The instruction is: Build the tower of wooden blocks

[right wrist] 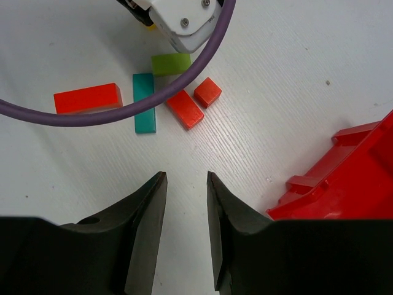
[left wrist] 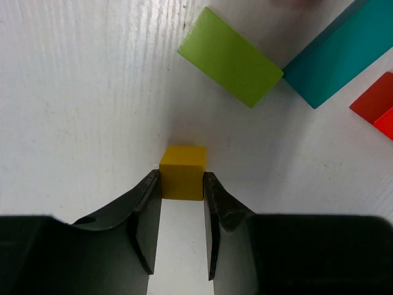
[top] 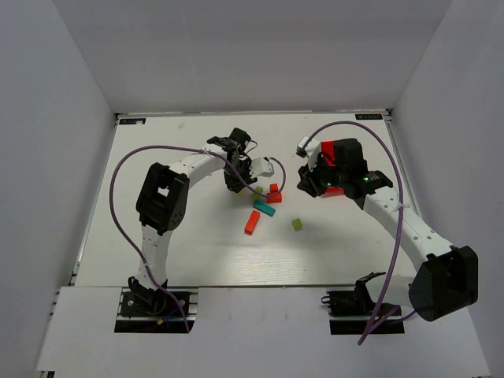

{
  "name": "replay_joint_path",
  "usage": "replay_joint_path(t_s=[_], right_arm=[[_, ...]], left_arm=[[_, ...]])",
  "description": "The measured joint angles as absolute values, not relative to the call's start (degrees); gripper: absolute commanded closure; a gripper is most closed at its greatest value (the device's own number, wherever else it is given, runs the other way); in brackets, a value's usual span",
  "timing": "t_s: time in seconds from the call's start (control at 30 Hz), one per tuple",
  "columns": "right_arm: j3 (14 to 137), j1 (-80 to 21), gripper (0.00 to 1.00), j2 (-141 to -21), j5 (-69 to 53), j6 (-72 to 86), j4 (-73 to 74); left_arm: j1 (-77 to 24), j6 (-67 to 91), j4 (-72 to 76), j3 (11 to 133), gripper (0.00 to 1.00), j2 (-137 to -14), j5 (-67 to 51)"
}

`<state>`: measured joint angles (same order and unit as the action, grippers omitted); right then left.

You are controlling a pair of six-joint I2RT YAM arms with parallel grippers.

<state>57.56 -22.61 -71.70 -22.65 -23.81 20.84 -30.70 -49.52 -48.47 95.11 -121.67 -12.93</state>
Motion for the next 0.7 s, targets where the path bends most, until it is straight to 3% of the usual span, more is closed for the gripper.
replay_joint_path(t_s=[0.7], right_arm=[[57.2,-22.6,0.61,-71.6,-22.6,-24.4,20.9]], left_arm=[[-30.7,-55.3,-45.2,94.7,1.00,-121.6,-14.3]])
